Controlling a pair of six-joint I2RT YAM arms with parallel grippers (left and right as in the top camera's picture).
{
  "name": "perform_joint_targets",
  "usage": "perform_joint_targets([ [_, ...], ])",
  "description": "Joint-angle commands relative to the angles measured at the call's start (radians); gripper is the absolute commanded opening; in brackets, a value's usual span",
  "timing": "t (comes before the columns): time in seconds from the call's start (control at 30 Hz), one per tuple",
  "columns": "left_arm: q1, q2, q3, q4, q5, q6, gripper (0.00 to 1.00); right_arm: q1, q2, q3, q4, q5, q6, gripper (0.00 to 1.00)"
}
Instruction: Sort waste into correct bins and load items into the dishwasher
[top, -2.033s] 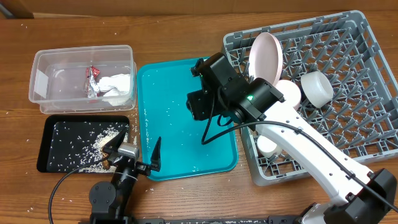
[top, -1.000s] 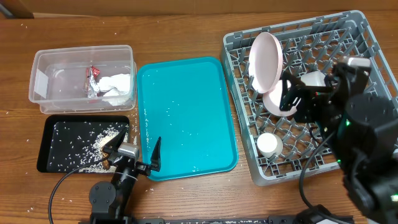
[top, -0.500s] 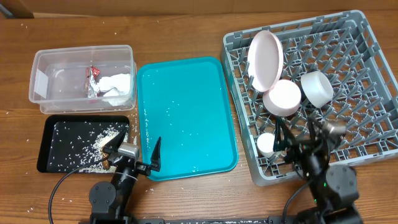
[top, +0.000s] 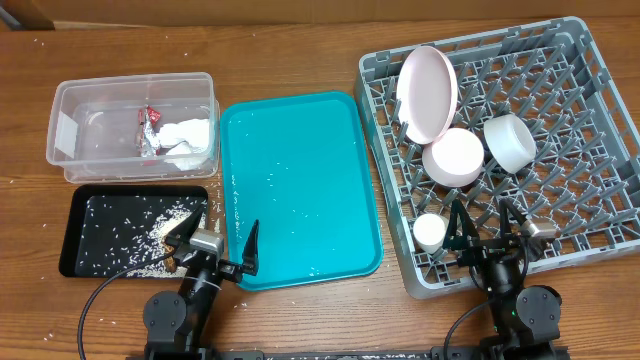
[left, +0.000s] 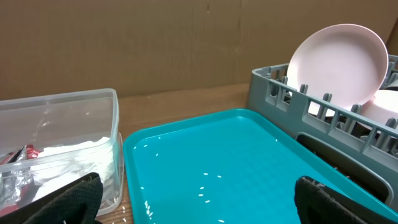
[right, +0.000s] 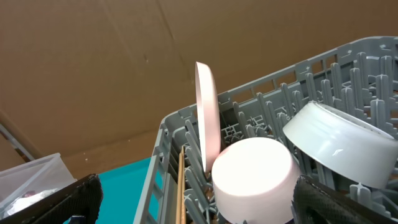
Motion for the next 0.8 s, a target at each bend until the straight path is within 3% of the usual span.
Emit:
perform_joint_targets([
  [0.0, 0.007, -0.011, -0.004, 0.002, 0.008, -0.014, 1.00, -0.006, -0.012, -0.011, -0.019, -0.006, 0.003, 1.00],
  [0.77, 0.007, -0.011, -0.004, 0.002, 0.008, -0.014, 1.00, -0.006, -0.011, -0.010, -0.030, -0.006, 0.003, 1.00],
])
